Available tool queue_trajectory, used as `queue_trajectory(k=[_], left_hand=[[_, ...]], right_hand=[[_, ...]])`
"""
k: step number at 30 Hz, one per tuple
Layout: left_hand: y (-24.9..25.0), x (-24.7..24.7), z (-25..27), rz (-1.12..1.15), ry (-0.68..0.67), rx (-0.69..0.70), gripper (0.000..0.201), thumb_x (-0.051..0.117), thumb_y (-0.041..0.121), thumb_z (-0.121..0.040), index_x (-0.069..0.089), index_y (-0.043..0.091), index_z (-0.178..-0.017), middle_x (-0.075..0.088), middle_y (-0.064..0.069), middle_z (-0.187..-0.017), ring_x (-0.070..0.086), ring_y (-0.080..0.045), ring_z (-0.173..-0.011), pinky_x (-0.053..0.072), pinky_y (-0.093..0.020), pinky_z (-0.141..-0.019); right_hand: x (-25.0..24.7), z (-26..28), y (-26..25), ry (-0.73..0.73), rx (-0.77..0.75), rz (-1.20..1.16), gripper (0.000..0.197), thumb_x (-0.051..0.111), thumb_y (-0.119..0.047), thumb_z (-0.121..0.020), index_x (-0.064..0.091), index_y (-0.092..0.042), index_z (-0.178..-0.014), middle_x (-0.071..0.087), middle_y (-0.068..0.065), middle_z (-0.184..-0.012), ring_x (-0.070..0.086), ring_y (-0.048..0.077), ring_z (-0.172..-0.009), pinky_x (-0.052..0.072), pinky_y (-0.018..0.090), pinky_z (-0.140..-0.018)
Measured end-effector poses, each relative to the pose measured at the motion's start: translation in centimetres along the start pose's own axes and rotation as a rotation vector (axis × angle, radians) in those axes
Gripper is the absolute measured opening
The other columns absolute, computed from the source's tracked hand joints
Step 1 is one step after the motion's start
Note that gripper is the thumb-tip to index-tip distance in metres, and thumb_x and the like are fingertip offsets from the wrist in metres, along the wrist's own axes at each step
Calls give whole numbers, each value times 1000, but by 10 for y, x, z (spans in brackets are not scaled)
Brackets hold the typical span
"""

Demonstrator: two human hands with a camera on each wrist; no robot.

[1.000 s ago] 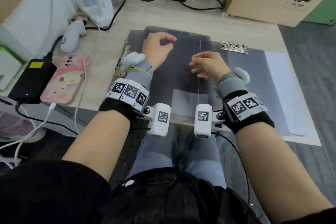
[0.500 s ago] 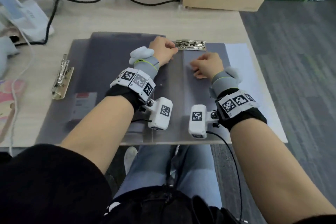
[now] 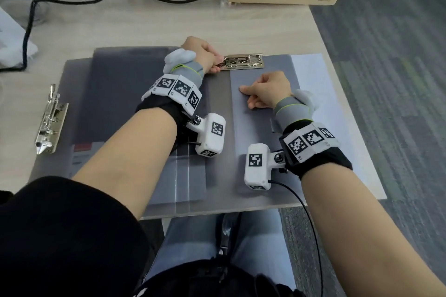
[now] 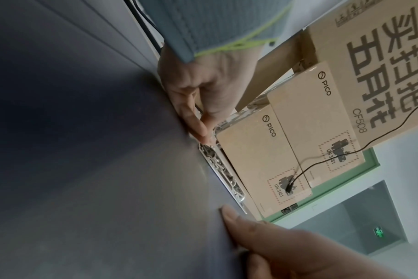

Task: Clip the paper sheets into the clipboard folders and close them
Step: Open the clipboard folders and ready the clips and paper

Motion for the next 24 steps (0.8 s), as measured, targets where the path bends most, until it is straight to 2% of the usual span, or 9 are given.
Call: queue_trajectory(k=[3,7,11,14,17,19,22,24], left_hand=[[2,-2,-4,-60,25,21,30,70,9,-81,52,16,-58,60,-3,-59,56,1,-33,47,-11,-38],[13,5,-5,-253,-6,96,34,65,7,-83,46,18,-56,60,0,-60,54,1,-31,46,-13,-36],[20,9,-6,-375,-21,124,36,61,6,-85,42,18,-57,56,-2,-55,56,-7,-44,48,-17,-44],[22,10,-5,-407,-41,137,36,61,6,-85,42,17,-57,55,-1,-55,56,-6,-42,49,-19,-47],[24,8,-4,-444,-35,157,35,64,7,-82,46,17,-55,56,-4,-58,61,-20,-56,58,-33,-63],[33,1,-2,-409,-7,179,33,64,7,-79,47,19,-54,57,-4,-61,60,-24,-57,58,-38,-65],[61,-5,7,-339,56,275,28,66,12,-78,51,22,-56,54,4,-61,57,-18,-52,53,-25,-50],[79,7,15,-383,13,371,11,64,19,-80,64,22,-70,62,1,-70,61,-20,-66,49,-22,-55]], right_hand=[[1,-2,1,-3,4,-5,39,75,-18,-78,40,-17,-61,51,-3,-26,47,2,-21,37,10,-28],[1,-3,1,0,0,-5,39,76,-19,-78,41,-16,-61,52,-2,-26,47,1,-21,36,10,-28],[1,-5,1,9,0,-3,39,76,-19,-77,40,-16,-61,52,-2,-26,46,1,-21,36,10,-28],[1,-5,0,13,2,7,38,76,-20,-77,42,-16,-61,52,-3,-26,45,1,-21,36,10,-28],[1,-5,1,18,7,8,38,76,-20,-77,42,-16,-62,51,-3,-25,45,1,-20,35,10,-27],[1,-5,1,19,7,15,39,77,-21,-77,41,-16,-62,52,-3,-25,45,1,-21,36,10,-28],[1,-6,2,21,9,16,39,77,-22,-76,41,-17,-61,53,-3,-27,45,2,-22,38,11,-29],[1,-6,2,18,13,19,39,77,-23,-76,42,-17,-62,54,-2,-27,46,3,-23,39,12,-30]])
Point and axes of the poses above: each hand's wrist, its own z-axis away from the middle knuckle, its own x-axis out of the palm, y = z × x, the point moved 9 cm from there along -z, towards the middle knuckle
